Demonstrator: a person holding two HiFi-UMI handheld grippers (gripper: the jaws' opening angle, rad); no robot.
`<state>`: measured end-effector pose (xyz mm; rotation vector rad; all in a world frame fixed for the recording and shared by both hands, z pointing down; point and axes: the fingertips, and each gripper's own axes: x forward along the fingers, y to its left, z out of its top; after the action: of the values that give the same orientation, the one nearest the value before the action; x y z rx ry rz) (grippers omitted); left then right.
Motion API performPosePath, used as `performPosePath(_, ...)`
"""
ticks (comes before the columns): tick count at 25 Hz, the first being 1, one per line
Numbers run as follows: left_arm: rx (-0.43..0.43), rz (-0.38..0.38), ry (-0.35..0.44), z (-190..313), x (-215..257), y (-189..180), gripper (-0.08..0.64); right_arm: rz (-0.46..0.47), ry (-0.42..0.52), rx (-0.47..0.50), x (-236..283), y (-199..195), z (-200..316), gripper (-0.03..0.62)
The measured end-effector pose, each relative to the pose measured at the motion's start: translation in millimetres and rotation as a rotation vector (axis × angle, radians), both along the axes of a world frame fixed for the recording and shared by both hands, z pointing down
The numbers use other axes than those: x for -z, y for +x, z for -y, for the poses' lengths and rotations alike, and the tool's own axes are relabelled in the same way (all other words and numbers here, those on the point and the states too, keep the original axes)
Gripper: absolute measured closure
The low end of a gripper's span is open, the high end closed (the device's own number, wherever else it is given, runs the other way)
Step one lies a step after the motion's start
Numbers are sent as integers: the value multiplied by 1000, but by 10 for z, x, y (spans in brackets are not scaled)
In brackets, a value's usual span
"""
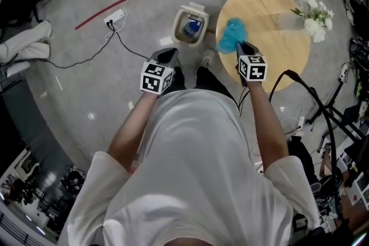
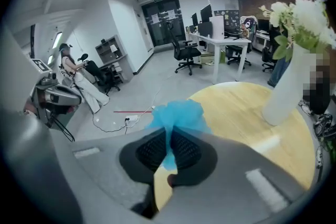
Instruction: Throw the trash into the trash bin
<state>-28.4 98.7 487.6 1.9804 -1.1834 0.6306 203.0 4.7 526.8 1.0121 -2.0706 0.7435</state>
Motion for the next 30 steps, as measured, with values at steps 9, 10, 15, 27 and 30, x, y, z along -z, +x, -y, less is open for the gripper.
performPosePath(9, 38, -8, -5, -123, -30, -324, 555, 15, -19, 149, -36, -717, -172, 588)
performPosePath(10, 41, -10, -5, -139, -37, -355, 555, 11, -22, 156, -51, -768, -189, 588)
performPosePath(15, 55, -18, -9, -204, -74, -520, 555, 6, -40, 184, -98, -1013, -279, 588)
performPosePath(27, 87, -17, -35, -240, -208, -826, 555, 12, -90, 219, -253, -1390, -344, 588)
performPosePath(30, 90, -17, -44, -255, -274, -881, 555, 16, -105, 219, -315, -1472, -347, 588)
